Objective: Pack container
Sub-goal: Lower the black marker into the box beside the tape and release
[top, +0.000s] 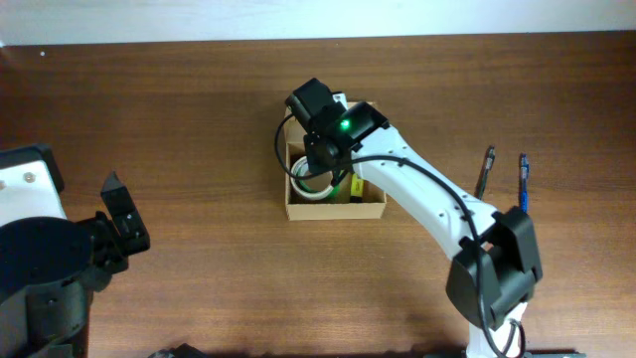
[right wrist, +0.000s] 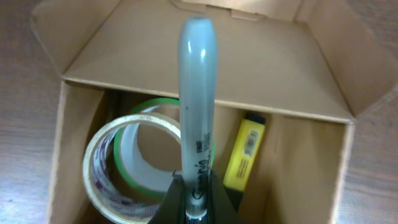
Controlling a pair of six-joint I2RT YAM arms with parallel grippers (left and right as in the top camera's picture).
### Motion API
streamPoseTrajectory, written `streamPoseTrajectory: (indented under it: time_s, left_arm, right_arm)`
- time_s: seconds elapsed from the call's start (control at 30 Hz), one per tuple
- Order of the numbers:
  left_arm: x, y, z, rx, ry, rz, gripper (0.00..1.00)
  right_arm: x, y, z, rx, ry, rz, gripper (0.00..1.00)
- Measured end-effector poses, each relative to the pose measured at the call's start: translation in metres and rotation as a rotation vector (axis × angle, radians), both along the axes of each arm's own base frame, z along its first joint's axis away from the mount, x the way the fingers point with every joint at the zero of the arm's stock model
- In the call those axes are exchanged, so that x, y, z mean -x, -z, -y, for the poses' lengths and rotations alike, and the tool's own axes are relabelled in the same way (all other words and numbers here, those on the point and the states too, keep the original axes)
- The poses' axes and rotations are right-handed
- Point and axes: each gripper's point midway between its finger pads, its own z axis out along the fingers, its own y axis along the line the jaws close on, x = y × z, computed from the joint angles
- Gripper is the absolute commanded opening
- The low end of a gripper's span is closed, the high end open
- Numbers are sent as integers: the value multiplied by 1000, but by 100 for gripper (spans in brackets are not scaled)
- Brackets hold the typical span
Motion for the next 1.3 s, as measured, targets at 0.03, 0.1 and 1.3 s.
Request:
streamPoseTrajectory:
  time_s: [0.03,0.1,1.3]
  left_arm:
    - [0,0,0,0,0,1,99]
    - [0,0,0,0,0,0,99]
    - [0,0,0,-3,2,-1,99]
  right_arm:
    - [-1,3,-1,10,-23,0,4]
    - [-3,7,-3,26,-71,-1,4]
    - [60,23,-12,156,-1011,-201,4]
